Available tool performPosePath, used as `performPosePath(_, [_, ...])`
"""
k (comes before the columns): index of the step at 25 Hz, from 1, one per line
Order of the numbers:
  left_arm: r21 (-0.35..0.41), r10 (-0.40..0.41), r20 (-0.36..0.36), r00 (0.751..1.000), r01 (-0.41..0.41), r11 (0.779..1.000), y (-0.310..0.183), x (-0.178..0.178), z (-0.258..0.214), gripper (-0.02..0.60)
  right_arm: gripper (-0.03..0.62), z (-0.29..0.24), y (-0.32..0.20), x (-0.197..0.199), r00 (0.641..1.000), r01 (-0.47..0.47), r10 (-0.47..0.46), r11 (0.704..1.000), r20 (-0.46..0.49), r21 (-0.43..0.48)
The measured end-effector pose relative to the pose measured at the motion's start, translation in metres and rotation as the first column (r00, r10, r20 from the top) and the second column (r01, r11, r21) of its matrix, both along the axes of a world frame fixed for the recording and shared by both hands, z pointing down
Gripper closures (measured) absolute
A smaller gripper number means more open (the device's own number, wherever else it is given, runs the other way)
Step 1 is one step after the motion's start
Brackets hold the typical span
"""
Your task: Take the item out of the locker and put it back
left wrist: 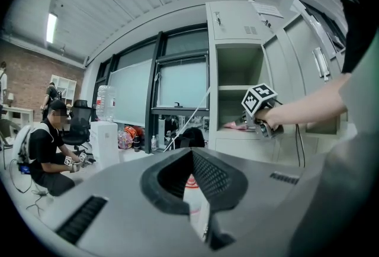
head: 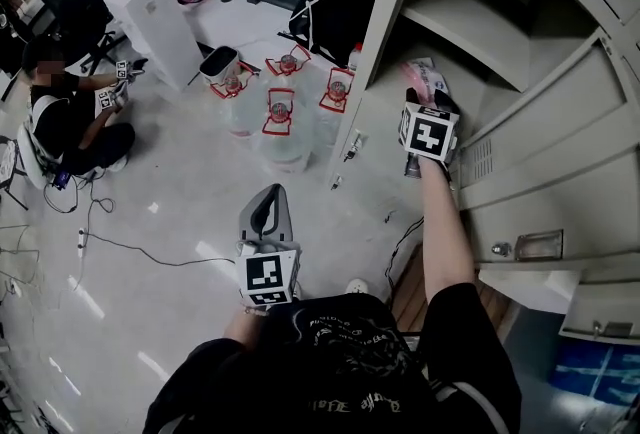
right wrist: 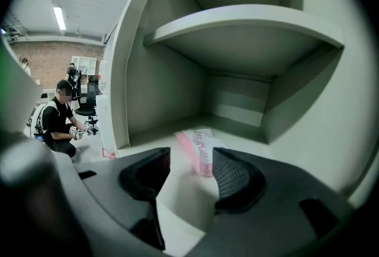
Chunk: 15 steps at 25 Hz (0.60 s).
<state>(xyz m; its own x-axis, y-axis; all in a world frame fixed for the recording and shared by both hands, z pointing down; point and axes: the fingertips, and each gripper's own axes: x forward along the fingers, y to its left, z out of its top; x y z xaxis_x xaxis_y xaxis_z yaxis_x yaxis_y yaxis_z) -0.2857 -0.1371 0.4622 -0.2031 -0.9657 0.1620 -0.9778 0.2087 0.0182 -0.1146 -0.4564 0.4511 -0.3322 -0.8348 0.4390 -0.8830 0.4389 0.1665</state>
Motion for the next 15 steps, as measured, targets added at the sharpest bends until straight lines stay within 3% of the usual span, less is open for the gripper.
performPosePath(15, [0.032, 0.106, -0.005, 0.994, -0.106, 0.994, 0.012, 0.017, -0.007, 0.574, 0.384, -0.065, 0.082, 0.007, 0.992, 0.038, -0.057, 0.986, 0.112, 0.160])
